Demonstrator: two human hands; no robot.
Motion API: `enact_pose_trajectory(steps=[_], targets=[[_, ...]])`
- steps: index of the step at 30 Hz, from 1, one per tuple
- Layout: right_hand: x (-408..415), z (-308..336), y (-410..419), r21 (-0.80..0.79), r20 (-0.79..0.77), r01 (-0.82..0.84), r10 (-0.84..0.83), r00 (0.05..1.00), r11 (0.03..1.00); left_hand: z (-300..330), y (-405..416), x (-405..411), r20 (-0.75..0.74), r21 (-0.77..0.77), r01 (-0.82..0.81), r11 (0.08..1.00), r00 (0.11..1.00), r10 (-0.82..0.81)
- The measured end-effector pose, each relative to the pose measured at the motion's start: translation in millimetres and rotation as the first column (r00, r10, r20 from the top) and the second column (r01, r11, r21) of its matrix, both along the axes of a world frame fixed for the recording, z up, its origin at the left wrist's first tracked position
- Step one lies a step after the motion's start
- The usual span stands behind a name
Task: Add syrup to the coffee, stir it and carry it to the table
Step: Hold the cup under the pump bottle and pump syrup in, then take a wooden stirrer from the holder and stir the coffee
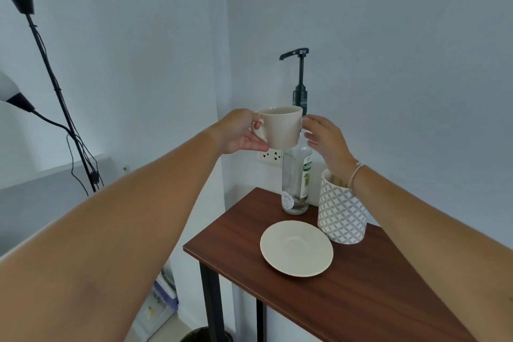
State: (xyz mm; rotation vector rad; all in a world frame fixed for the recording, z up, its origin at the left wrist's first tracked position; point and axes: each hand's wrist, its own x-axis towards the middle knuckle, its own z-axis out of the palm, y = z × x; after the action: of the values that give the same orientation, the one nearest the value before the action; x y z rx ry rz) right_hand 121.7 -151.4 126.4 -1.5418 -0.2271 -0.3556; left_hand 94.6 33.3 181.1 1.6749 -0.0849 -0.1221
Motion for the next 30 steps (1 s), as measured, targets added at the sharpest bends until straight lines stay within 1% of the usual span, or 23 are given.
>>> enact_pose_trajectory(steps=[4,12,18,22,25,28,30], targets=[[-21.8,-23.4,-1.4,0.031,-0.074,-0.074,0.076,0.994,0.997,-20.0,-2.5,-10.3,-0.032,0.007,0.030,1.000,0.999,-0.030],[-49.0,-71.1,-11.3,0.034,-0.164,-0.126,0.130,0.978,0.991,-68.4,-5.7,-20.6,-0.111,-0.025,0.088,0.996,0.990,-0.090],[-65.4,-110.5,-15.1,0.013,-0.177,-0.177,0.177,0.968,0.984,-108.7,-8.3,-26.3,-0.174,-0.059,0.113,0.992,0.977,-0.121],[-72.5,-133.7,-17.9,-0.075,-0.157,-0.153,0.140,0.978,0.985,-135.0,-10.2,-27.0,-0.211,-0.052,0.127,0.991,0.968,-0.135],[-76.2,-147.1,-20.1,-0.114,-0.167,-0.138,0.118,0.979,0.984,-150.3,-9.7,-28.3,-0.240,-0.024,0.144,0.989,0.960,-0.146],[-74.2,-154.4,-22.8,-0.199,-0.183,-0.118,0.082,0.980,0.973,-156.9,-7.0,-27.3,-0.251,-0.029,0.139,0.990,0.958,-0.142],[-77.6,-158.7,-24.4,-0.216,-0.183,-0.113,0.074,0.980,0.970,-162.8,-6.3,-29.3,-0.249,-0.043,0.131,0.990,0.959,-0.137]])
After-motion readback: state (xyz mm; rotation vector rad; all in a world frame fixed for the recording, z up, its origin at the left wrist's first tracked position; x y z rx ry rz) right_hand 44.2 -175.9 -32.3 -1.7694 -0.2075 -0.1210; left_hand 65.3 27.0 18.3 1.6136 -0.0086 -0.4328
